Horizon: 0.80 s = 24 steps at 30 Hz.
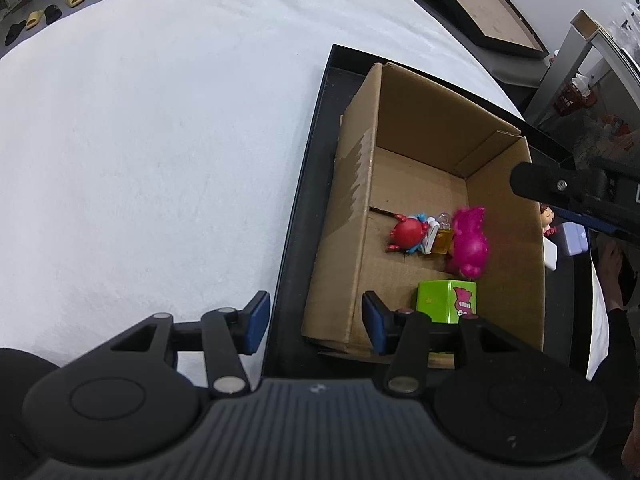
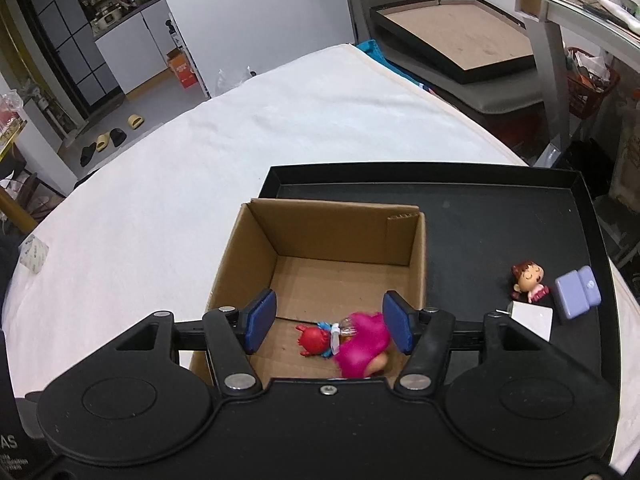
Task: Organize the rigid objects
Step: 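Carry the pink dinosaur into the box and open the right gripper, then move the right gripper to the white charger and close on it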
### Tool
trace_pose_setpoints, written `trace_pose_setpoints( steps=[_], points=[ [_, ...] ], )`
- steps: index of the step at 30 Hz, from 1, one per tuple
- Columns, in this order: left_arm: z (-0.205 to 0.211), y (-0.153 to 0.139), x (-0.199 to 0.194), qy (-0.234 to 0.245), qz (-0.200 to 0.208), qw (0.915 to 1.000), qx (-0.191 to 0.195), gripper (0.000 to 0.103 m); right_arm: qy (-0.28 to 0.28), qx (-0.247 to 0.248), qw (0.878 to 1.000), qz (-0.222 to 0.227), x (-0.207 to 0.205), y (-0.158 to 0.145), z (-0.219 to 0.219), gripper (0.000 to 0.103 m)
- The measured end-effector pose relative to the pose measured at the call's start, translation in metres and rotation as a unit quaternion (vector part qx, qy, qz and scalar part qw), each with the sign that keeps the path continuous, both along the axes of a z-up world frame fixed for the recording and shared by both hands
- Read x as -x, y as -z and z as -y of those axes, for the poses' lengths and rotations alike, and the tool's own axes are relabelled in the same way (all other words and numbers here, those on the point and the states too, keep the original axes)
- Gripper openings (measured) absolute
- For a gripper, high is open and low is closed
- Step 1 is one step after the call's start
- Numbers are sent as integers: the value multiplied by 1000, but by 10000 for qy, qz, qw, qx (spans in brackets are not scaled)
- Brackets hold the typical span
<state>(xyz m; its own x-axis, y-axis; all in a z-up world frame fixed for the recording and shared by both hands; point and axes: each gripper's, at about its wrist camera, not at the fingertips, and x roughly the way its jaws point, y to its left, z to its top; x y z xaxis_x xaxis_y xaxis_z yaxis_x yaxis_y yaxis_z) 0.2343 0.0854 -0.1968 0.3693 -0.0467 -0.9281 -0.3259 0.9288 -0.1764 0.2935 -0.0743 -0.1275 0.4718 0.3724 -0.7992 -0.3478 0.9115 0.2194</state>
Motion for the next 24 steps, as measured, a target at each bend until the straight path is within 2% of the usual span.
trace_pose_setpoints(
  steps=[15,24],
  points=[
    [13,-7,-11,57,-29,9995,-307,53,541,-116,9985,-11,-7,6,64,60],
    [17,-4,-21,88,-128,9980,-608,53,1034,-278,9941,-163,-20,26,109,62]
  ],
)
